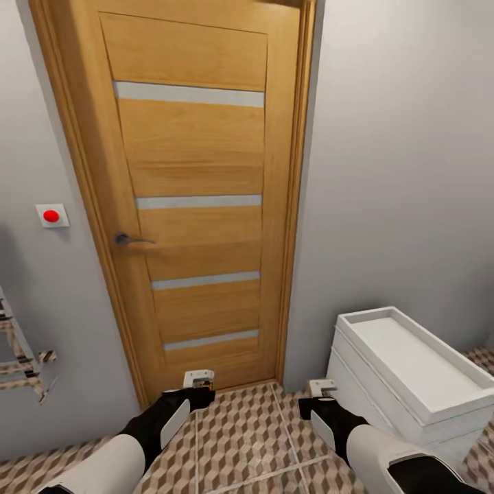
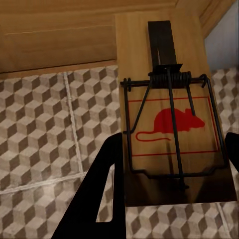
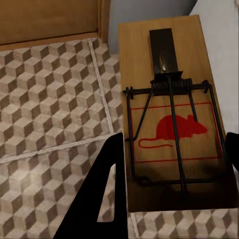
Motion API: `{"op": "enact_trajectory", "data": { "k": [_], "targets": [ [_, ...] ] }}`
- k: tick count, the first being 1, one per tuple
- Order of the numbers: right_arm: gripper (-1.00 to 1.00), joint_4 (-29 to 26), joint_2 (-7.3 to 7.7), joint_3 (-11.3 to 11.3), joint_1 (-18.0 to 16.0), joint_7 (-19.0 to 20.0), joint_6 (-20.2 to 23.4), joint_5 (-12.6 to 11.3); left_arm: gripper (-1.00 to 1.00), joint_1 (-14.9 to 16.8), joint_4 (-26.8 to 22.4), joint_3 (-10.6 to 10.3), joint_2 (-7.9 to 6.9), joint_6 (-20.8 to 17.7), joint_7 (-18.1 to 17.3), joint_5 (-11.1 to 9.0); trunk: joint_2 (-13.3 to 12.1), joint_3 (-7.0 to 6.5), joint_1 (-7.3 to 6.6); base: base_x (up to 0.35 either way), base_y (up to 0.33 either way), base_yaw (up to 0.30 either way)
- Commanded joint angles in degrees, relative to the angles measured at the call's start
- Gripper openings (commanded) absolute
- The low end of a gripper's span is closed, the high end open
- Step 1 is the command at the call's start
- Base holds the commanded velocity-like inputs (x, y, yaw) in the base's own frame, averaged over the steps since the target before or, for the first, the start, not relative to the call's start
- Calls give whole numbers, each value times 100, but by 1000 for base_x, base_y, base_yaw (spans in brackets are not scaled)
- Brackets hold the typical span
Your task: Take the four mousetraps from the cabinet in the bathroom and place them on the bathroom floor. Make sure all four end up on the same floor surface, and ensure that at least two of them are either under or directly next to the same bathroom sink.
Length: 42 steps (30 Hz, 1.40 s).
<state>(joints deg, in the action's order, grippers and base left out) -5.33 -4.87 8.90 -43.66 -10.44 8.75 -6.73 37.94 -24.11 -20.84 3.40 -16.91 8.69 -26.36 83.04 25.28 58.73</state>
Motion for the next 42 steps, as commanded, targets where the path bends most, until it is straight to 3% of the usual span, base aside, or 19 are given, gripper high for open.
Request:
{"op": "enact_trajectory", "data": {
  "k": [1,42],
  "targets": [
    [-100,-11,-1,51,-2,-25,31,-65,-100,3,-15,-48,-6,-23,63,-53,4,6,0,0,0,-293],
    [-100,-12,3,51,-6,-22,31,-65,-100,3,-15,-52,-6,-23,63,-53,4,-108,0,0,0,-288]
  ]
}}
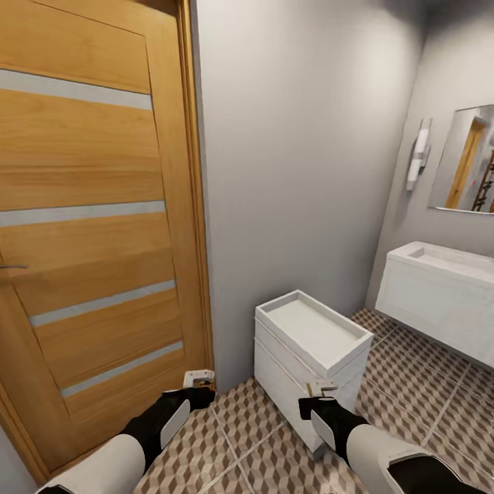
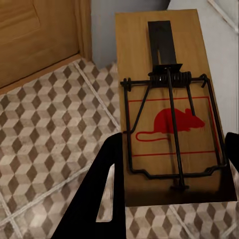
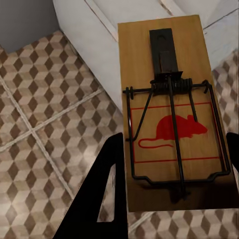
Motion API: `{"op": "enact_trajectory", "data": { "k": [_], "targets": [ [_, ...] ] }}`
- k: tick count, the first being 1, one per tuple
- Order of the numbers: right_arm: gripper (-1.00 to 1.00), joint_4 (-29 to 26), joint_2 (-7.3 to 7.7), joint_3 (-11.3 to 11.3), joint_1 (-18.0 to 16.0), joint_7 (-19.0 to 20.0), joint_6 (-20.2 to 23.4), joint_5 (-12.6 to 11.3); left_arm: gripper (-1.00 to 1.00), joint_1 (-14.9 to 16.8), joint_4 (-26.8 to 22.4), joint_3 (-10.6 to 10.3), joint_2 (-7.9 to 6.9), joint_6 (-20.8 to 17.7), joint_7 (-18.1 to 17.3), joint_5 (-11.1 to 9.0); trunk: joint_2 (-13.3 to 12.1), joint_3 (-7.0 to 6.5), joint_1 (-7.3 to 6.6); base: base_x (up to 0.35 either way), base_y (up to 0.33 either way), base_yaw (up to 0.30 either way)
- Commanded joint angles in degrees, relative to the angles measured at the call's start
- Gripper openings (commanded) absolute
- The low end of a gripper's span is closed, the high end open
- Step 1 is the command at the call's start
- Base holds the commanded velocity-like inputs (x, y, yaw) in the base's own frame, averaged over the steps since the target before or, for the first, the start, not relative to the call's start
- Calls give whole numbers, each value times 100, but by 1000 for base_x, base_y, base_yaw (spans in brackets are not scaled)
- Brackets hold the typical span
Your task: Take the four mousetraps from the cabinet in the bathroom and place them on the bathroom floor. Make sure all four end up on the same floor surface, and ensure that at least two of them are either under or directly next to the same bathroom sink.
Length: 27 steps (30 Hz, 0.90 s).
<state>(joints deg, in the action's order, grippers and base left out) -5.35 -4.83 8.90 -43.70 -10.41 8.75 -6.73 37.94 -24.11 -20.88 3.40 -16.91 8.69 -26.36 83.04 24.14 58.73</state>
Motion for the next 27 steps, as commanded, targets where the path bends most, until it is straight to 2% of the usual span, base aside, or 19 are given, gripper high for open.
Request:
{"op": "enact_trajectory", "data": {
  "k": [1,17,27],
  "targets": [
    [-100,-10,-1,50,-1,-25,31,-65,-100,3,-13,-48,-6,-23,63,-53,4,2,0,0,0,-282],
    [-100,-5,-1,50,0,-30,31,-65,-100,3,-7,-48,-6,-23,63,-53,4,-66,0,0,0,-280],
    [-100,-10,7,50,-1,-31,31,-65,-100,3,-13,-48,-6,-23,63,-53,4,-70,0,0,0,-86]
  ]
}}
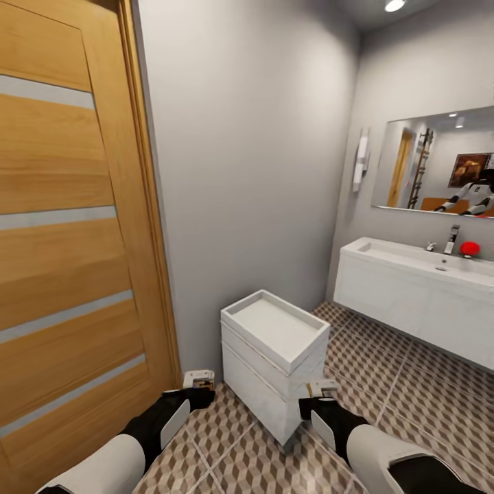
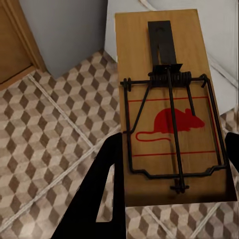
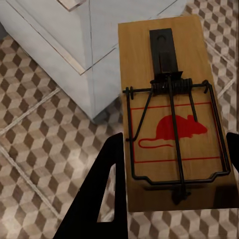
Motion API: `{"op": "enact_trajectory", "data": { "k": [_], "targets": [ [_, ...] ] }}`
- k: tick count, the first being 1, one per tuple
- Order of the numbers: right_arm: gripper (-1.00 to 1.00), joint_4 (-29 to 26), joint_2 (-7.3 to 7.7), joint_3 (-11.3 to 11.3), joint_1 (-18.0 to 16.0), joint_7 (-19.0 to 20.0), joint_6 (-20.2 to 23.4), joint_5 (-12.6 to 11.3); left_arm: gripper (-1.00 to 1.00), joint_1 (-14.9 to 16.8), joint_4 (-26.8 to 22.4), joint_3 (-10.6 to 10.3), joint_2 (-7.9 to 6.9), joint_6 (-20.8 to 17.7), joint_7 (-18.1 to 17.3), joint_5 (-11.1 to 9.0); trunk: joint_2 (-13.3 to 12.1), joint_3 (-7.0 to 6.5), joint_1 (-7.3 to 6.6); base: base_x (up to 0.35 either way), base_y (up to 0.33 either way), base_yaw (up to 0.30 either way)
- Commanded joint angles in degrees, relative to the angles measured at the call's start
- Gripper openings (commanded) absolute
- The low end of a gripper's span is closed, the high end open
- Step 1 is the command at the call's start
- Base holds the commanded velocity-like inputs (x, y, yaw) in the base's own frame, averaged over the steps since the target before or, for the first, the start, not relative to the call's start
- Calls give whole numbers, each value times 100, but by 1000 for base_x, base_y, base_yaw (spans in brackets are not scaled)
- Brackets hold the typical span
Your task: Take the four mousetraps from the cabinet in the bathroom and place them on the bathroom floor. Make sure all four end up on the same floor surface, and ensure that at least two of them are either under or directly next to the same bathroom sink.
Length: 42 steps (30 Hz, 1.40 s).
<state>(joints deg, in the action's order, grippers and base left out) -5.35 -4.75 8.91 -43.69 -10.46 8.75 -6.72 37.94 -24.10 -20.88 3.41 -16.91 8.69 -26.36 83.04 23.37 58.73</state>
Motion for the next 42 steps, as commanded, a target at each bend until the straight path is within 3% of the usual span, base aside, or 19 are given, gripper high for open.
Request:
{"op": "enact_trajectory", "data": {
  "k": [1,42],
  "targets": [
    [-100,-10,-5,50,-1,-26,31,-66,-100,3,-11,-48,-7,-23,63,-53,4,7,0,0,0,-217],
    [-100,-10,-3,50,1,-17,31,-71,-100,3,150,-56,10,-21,63,-27,4,7,0,0,0,-241]
  ]
}}
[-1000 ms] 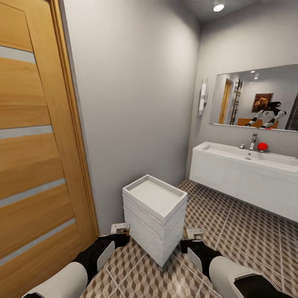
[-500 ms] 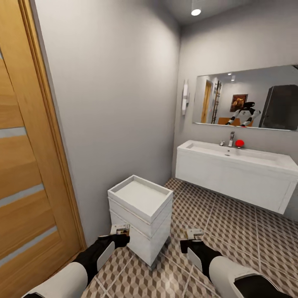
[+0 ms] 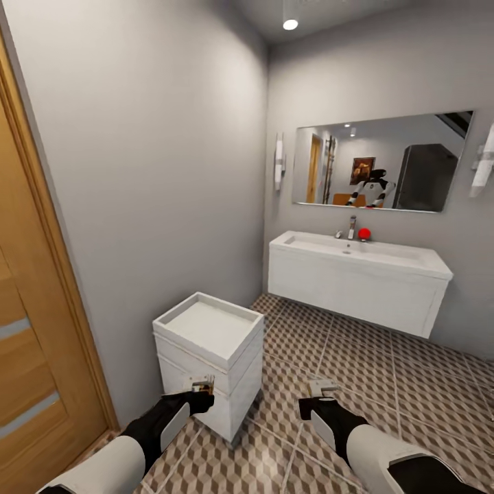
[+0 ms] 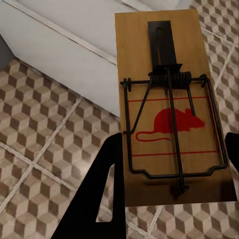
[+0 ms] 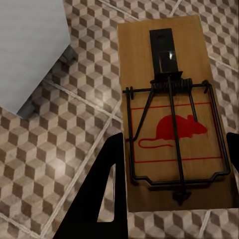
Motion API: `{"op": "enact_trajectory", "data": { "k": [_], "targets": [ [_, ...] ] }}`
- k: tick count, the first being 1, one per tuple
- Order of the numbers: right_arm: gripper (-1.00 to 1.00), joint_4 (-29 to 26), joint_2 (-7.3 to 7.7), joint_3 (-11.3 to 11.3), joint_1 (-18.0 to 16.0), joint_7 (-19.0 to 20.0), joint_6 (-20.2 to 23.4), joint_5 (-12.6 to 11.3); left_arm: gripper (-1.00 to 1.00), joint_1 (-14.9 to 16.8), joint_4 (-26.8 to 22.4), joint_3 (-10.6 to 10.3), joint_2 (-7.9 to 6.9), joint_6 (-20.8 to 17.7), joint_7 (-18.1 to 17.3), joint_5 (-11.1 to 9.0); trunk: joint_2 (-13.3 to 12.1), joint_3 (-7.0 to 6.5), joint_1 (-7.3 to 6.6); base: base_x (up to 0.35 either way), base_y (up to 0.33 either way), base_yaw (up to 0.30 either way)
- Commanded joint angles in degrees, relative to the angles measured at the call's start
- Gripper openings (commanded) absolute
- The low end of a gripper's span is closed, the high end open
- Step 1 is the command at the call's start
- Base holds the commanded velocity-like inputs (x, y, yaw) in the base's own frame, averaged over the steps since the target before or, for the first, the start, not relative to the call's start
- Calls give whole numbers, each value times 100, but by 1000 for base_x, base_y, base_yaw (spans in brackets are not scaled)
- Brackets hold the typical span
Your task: Take the four mousetraps from the cabinet in the bathroom and place them on the bathroom floor. Make sure all four end up on the same floor surface, and ensure that at least two of them are either under or directly next to the same bathroom sink.
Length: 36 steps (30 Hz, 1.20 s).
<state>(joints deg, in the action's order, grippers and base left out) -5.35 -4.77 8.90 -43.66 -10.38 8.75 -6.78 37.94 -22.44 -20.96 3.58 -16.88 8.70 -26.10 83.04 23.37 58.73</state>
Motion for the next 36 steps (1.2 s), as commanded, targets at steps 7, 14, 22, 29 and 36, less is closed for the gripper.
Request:
{"op": "enact_trajectory", "data": {
  "k": [7,14,22,29,36],
  "targets": [
    [-100,-8,-4,51,-4,-26,31,-66,-100,3,-9,-47,-6,-25,62,-53,4,7,0,0,0,-243],
    [-100,-9,1,51,-5,-26,31,-68,-100,3,-6,-48,-6,-23,62,-53,4,7,0,0,0,-248],
    [-100,-10,-5,51,-4,-26,31,-68,-100,3,-6,-48,-6,-23,62,-53,4,7,0,0,0,-250],
    [-100,-10,1,51,-6,-26,31,-69,-100,3,-6,-48,-6,-23,62,-53,4,7,0,0,0,-251],
    [-100,-10,2,51,-4,-26,31,-69,-100,3,-6,-48,-6,-20,62,-53,4,7,0,0,0,-251]
  ]
}}
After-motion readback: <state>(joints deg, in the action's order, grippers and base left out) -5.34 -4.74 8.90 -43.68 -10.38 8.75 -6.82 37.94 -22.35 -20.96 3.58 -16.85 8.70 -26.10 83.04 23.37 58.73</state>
